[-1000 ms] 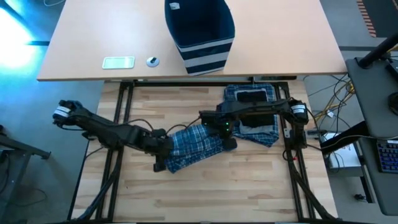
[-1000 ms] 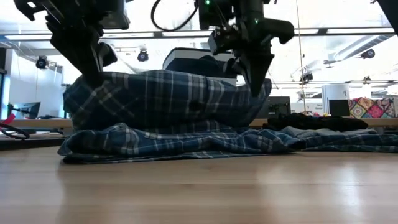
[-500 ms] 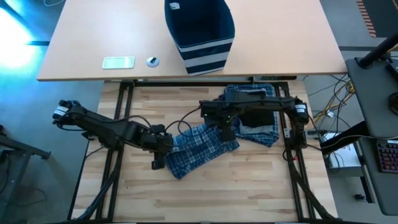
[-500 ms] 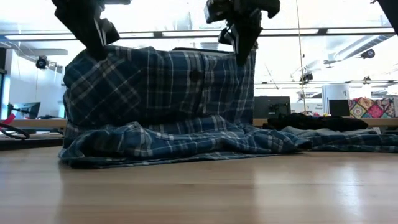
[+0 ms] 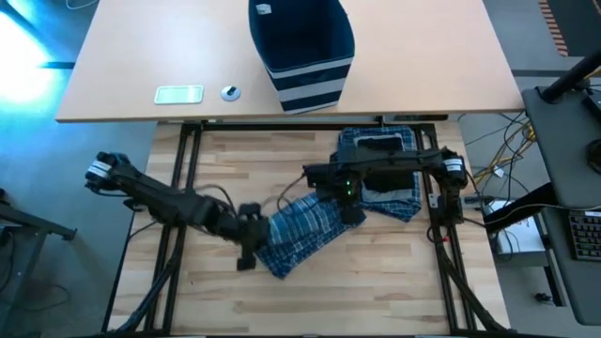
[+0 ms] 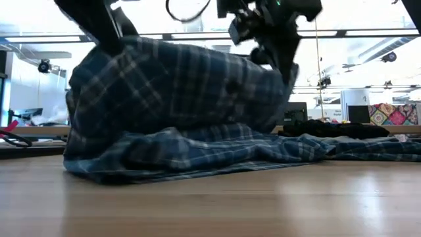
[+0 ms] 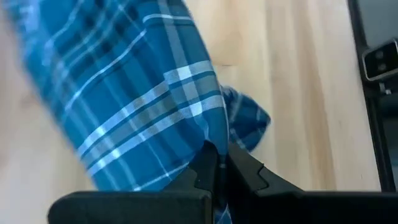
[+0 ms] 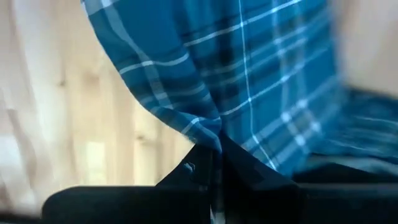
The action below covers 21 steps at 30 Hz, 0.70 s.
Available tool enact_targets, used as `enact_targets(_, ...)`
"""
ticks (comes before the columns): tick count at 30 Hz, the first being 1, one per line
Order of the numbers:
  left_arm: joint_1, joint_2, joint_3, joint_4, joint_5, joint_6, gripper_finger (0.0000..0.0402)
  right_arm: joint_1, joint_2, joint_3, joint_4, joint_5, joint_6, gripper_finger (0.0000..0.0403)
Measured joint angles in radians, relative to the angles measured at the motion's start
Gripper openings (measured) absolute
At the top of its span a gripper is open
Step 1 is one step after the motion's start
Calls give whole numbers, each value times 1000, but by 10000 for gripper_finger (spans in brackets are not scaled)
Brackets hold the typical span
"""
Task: Fold Laundry from Bin
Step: Fold the blue patterned long sleeve
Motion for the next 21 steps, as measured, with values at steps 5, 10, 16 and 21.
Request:
enact_targets(5,-68,180,-6,188,22,4,13,48,0,-167,104,-42,3,11)
enact_targets(10,-102,329,-7,455,120,-13,54,67,7,-292,177,-44,-17,51)
enact_targets(16,-102,347,-7,507,147,-67,138,65,1,-315,173,14,30,144)
enact_targets(21,-109,199,-7,339,145,-136,206,76,-93,-276,145,43,83,202)
